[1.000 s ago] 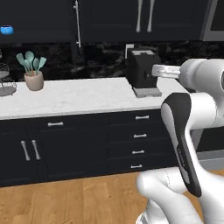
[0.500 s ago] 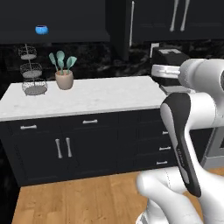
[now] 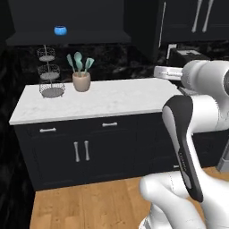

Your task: Gather all objects into one cabinet and sort the glasses and bowls to opposite sides.

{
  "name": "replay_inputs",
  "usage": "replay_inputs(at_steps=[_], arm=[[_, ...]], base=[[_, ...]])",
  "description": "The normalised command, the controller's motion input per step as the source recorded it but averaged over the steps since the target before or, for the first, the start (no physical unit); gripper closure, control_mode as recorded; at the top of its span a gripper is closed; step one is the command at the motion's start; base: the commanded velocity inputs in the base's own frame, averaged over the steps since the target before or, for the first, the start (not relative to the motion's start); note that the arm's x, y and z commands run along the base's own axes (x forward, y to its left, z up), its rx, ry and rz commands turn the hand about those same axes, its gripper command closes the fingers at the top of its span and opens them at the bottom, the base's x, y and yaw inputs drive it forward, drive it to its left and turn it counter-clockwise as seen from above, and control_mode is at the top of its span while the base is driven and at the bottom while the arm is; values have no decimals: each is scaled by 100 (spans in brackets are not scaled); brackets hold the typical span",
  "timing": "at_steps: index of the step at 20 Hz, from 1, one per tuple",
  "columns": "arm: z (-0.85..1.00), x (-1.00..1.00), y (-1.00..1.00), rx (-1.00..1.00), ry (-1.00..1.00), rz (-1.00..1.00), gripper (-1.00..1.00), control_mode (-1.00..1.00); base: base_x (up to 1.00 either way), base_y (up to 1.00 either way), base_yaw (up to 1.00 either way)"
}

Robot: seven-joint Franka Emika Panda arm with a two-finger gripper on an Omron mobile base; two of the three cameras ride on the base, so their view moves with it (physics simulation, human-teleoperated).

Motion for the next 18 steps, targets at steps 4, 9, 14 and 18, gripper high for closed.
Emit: replay_inputs(at_steps=[4,9,14,18], arm=[[0,0,0,0,0,0,-100,100],[0,0,0,0,0,0,-100,100],[0,0,0,0,0,0,-100,100],[0,0,0,0,0,0,-100,100]], base=[[46,39,1],[9,61,2],[16,48,1],[28,26,0]])
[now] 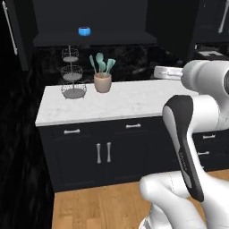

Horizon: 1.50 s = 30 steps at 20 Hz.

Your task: Gather all objects into one cabinet and sort the glasses and bowls to opposite sides.

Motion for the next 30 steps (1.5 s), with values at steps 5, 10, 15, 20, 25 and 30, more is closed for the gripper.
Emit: replay_inputs(at_steps=[5,10,15,20,25,30], arm=[[0,0,0,0,0,0,-100,100],[0,0,0,0,0,0,-100,100],[0,0,0,0,0,0,-100,100],[0,0,0,0,0,0,-100,100],[0,0,0,0,0,0,-100,100],[0,0,0,0,0,0,-100,100]], base=[[43,23,0],[50,27,0],[48,29,0],[39,25,0],[42,24,0],[51,29,0]])
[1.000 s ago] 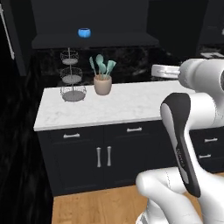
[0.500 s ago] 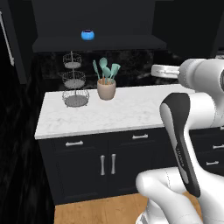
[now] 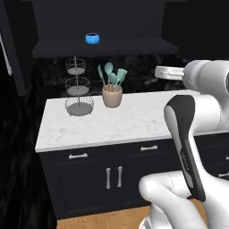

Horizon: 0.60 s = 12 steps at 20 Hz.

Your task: Gather all objects into one cabinet and sort the glasses and bowls to opposite sides.

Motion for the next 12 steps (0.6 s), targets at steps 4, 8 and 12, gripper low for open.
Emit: replay_inputs(at_steps=[4,8,12], arm=[[0,0,0,0,0,0,-100,100],[0,0,0,0,0,0,-100,100],[0,0,0,0,0,0,-100,100]], base=[[52,35,0],[42,40,4],[35,32,8]])
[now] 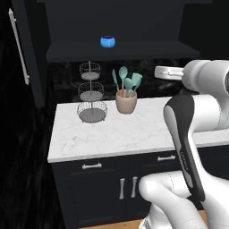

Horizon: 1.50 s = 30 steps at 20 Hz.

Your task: Gather all objects into one cabinet and sort the glasses and bowls to opposite sides.

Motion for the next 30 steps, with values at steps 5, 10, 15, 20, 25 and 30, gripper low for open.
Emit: replay_inputs(at_steps=[5,10,15,20,25,30], arm=[[0,0,0,0,0,0,-100,100],[0,0,0,0,0,0,-100,100],[0,0,0,0,0,0,-100,100],[0,0,0,0,0,0,-100,100],[0,0,0,0,0,0,-100,100],[0,0,0,0,0,0,-100,100]], base=[[38,21,7],[47,15,3],[32,18,1],[16,10,0],[32,7,0],[22,7,0]])
